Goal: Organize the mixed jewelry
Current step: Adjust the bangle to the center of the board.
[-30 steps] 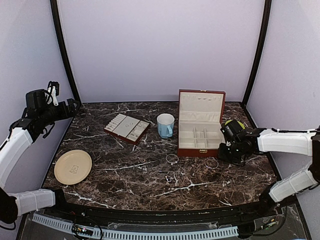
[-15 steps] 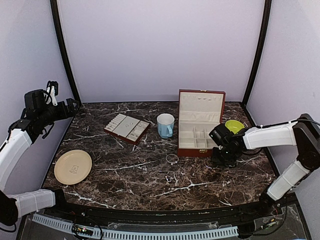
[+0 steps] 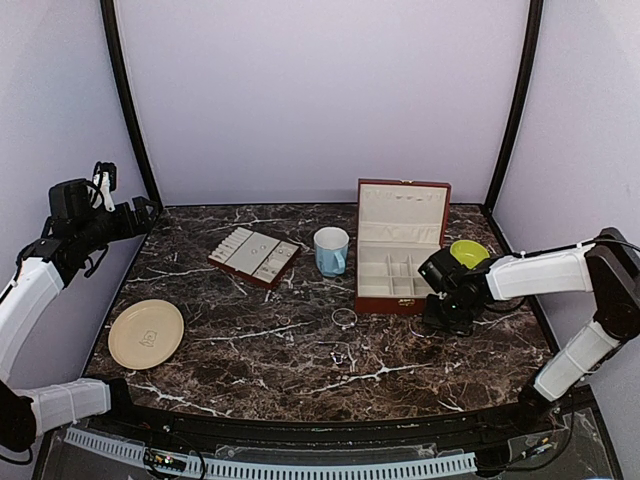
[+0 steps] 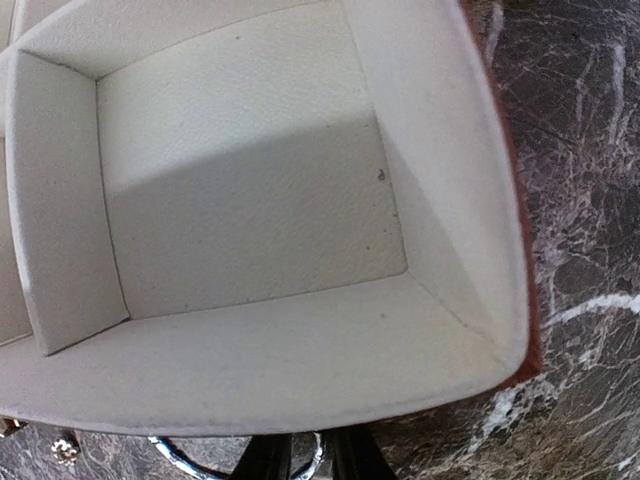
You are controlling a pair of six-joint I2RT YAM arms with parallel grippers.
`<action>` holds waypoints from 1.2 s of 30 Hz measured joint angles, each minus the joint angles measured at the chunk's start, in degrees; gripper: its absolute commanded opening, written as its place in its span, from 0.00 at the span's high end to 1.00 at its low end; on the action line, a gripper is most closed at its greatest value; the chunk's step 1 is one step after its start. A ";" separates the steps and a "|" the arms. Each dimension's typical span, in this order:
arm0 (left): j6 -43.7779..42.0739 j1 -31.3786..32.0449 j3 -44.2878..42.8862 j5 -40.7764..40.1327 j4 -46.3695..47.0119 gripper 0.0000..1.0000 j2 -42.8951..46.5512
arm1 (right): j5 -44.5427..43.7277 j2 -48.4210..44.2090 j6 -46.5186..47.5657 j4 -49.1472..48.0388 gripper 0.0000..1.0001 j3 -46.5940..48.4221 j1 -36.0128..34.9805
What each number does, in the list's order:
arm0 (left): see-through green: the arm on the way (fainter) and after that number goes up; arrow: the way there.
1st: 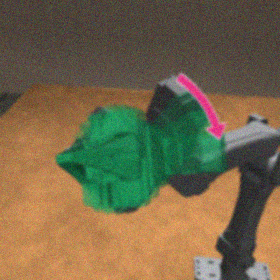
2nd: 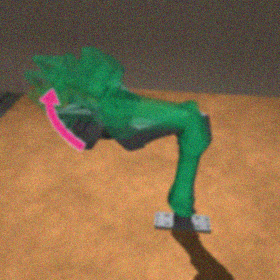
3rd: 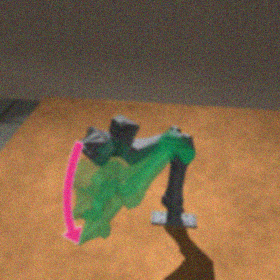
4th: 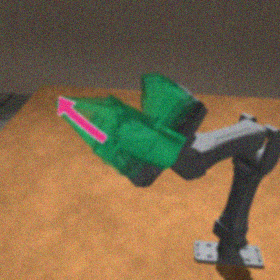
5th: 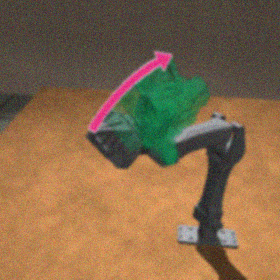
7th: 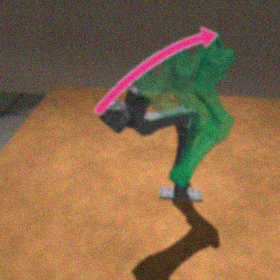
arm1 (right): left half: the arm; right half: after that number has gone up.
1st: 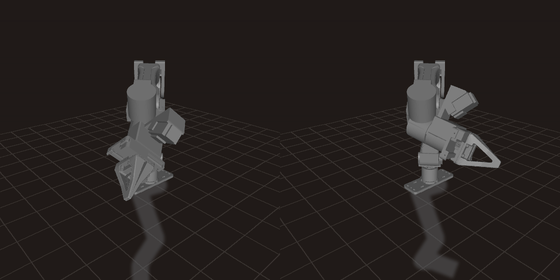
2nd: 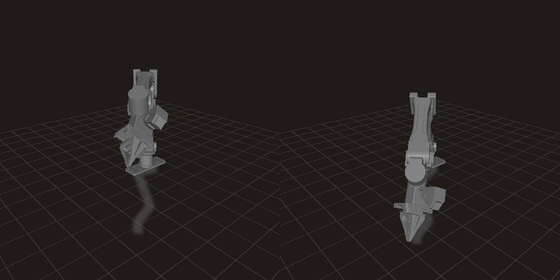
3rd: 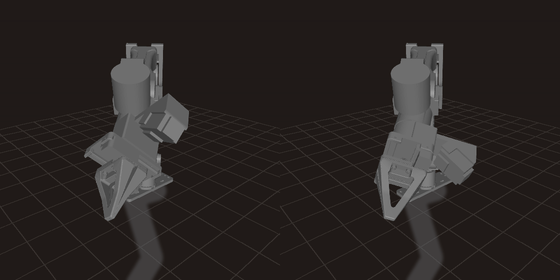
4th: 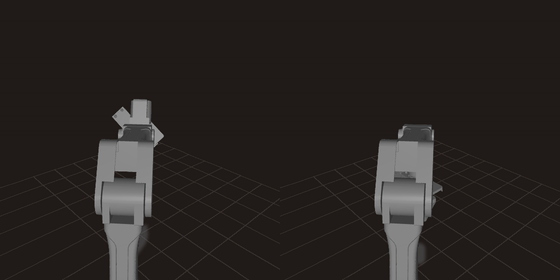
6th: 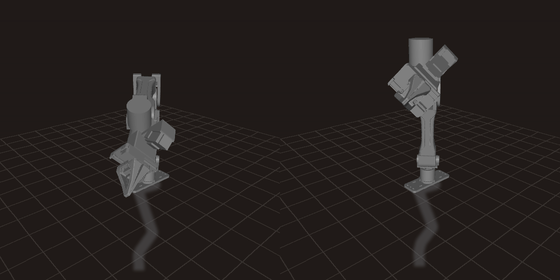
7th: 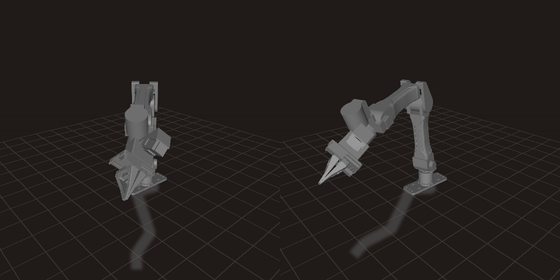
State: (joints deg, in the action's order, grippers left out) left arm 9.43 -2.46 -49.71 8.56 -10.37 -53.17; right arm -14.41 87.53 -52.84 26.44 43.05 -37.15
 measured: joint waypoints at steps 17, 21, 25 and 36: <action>-0.33 0.00 0.00 -0.04 0.00 0.01 0.00 | -0.96 -0.39 1.84 -0.52 1.00 -0.79 -1.33; -0.48 0.00 0.02 -0.07 0.02 0.01 0.00 | -1.44 -1.07 3.65 3.10 1.00 -0.79 -5.14; -0.52 0.00 0.02 -0.07 0.00 0.01 0.00 | -1.46 -2.25 4.46 7.87 1.00 -0.94 -9.29; -0.57 0.00 0.07 -0.07 0.00 0.01 0.00 | 0.85 -8.13 5.70 13.81 0.75 -2.27 -12.68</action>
State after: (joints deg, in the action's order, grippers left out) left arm 8.86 -2.46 -49.65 8.49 -10.37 -53.17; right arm -13.56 79.40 -47.13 40.25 40.77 -49.82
